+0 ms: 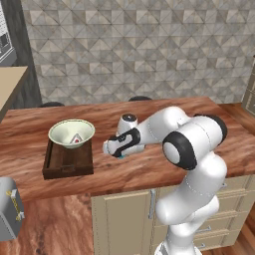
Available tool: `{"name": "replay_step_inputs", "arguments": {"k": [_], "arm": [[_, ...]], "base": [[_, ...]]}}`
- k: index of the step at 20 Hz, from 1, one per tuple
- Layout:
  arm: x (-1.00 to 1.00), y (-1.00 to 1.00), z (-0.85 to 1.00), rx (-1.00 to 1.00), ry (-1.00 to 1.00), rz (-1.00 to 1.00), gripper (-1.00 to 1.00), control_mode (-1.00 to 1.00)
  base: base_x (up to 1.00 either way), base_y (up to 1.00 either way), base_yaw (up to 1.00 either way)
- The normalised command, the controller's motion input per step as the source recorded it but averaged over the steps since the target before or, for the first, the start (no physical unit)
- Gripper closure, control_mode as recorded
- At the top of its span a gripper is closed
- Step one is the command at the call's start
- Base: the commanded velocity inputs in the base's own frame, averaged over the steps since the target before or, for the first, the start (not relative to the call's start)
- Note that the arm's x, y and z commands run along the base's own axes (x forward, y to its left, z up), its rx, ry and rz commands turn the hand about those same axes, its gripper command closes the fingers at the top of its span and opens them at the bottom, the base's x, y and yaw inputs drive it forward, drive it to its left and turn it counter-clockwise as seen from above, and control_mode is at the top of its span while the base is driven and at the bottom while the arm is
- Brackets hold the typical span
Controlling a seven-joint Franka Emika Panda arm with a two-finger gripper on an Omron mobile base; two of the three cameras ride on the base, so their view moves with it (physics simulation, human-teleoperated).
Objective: Place the bowl with cake and the cupcake onto the tray.
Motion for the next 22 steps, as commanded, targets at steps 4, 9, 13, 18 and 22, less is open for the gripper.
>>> {"name": "replay_step_inputs", "arguments": {"k": [4,9,13,18,22], "arm": [[0.0,0.28,0.36,0.02,-0.05,0.05,1.0,-1.0],[0.0,0.18,0.22,0.19,-0.02,0.04,1.0,-1.0],[0.0,0.29,0.06,0.18,0.0,0.05,1.0,-1.0],[0.0,0.6,0.0,0.03,0.0,0.07,1.0,-1.0],[0.0,0.59,0.01,0.0,0.0,0.06,1.0,-1.0]], "base": [[0.0,0.0,0.0],[0.0,0.0,0.0],[0.0,0.0,0.0],[0.0,0.0,0.0],[0.0,0.0,0.0]]}}
